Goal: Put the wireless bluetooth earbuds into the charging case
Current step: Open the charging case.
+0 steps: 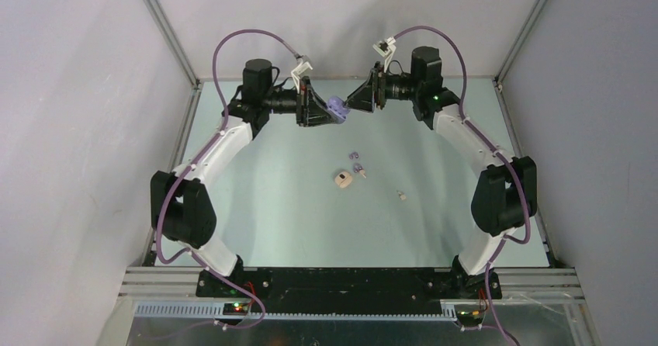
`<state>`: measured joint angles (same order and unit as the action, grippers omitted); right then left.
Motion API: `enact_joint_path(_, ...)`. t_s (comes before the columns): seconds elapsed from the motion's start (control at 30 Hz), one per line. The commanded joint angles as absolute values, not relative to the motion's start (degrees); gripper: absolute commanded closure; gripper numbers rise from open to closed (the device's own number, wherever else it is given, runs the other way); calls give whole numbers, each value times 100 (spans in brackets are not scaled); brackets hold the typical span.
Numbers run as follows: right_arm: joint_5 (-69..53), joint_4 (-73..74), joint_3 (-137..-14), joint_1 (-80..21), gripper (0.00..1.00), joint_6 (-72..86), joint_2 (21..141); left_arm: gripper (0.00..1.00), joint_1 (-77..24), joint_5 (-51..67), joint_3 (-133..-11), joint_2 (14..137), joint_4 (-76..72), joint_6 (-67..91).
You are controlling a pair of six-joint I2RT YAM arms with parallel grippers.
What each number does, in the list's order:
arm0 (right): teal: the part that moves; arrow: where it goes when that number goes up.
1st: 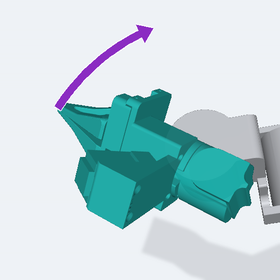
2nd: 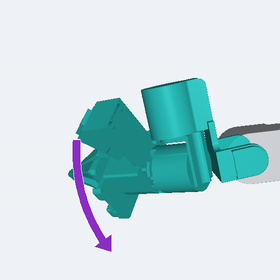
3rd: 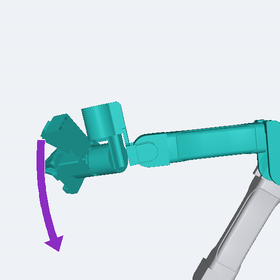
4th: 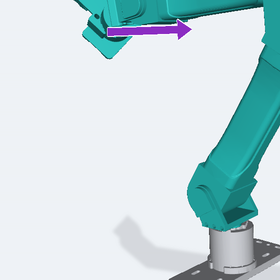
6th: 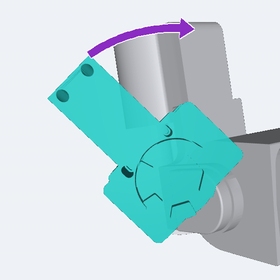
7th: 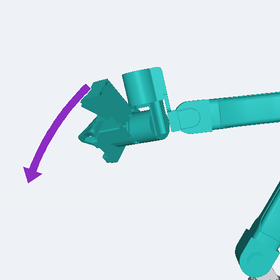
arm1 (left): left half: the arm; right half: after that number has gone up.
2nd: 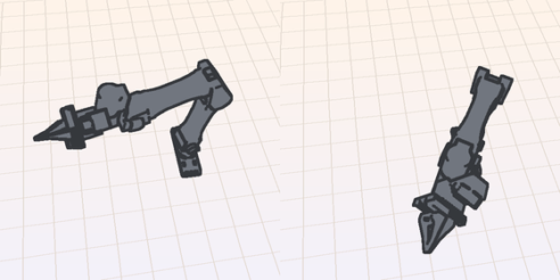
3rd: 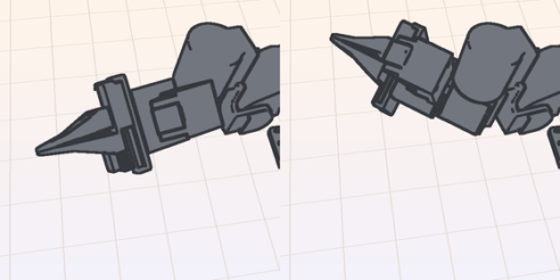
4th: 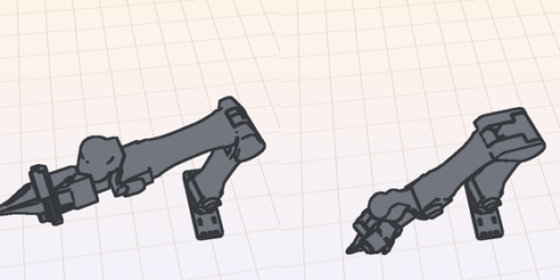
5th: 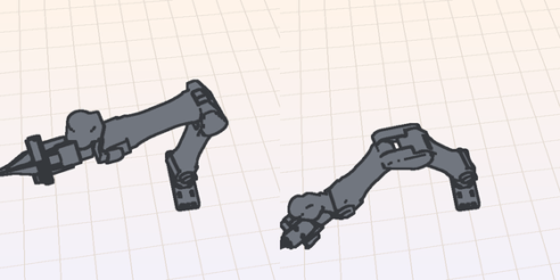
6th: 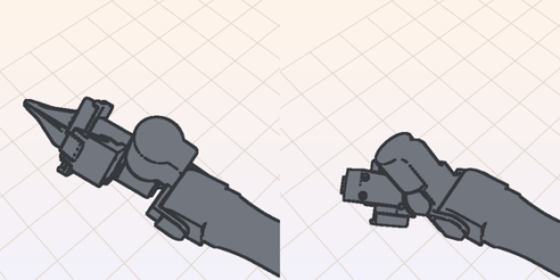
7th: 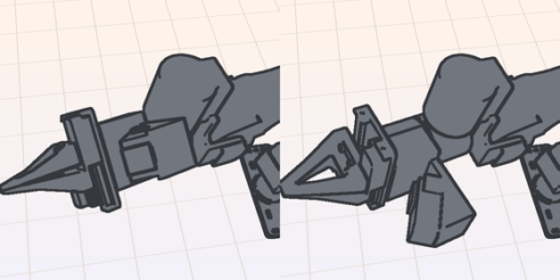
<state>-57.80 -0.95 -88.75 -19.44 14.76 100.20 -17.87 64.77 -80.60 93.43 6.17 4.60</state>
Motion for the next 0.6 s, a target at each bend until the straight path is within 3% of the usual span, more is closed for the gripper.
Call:
enact_joint_path(0.0,-6111,-308,-9075,-1933,47,1430,9794,100,-1776,6659,-8176,9236,226,635)
enact_joint_path(0.3,-6271,294,-8933,-1277,42,1203,9156,100,-1585,6600,-8462,9115,1703,-613)
enact_joint_path(0.4,-5819,1752,-8757,-1173,44,-478,8924,100,-1551,6414,-8291,8912,2016,-974)
enact_joint_path(0.57,-5200,3155,-8482,-1176,53,-2437,9011,100,-1387,6127,-7515,8219,954,-204)
